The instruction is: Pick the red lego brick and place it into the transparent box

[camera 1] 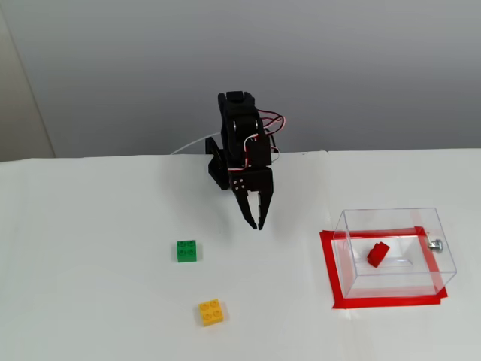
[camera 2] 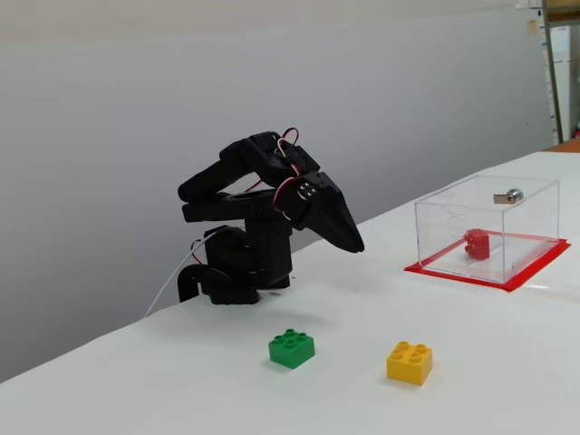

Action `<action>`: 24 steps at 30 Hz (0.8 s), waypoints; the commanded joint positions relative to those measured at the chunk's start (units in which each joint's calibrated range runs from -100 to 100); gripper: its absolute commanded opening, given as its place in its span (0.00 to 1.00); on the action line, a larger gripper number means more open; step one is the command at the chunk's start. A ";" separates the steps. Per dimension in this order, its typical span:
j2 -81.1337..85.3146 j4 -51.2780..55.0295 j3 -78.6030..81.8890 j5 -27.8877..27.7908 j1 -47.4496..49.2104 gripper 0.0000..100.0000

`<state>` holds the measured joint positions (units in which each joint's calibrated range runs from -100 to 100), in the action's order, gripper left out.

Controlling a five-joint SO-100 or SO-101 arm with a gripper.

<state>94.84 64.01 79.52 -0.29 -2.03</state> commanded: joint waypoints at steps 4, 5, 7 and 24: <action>4.99 -0.91 6.10 0.14 -0.23 0.01; 4.82 -1.70 6.91 0.14 -0.45 0.01; 4.82 -3.70 8.81 -0.02 -0.89 0.01; 4.99 -13.10 19.66 -0.02 -7.40 0.01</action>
<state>99.24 51.41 98.15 -0.39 -8.87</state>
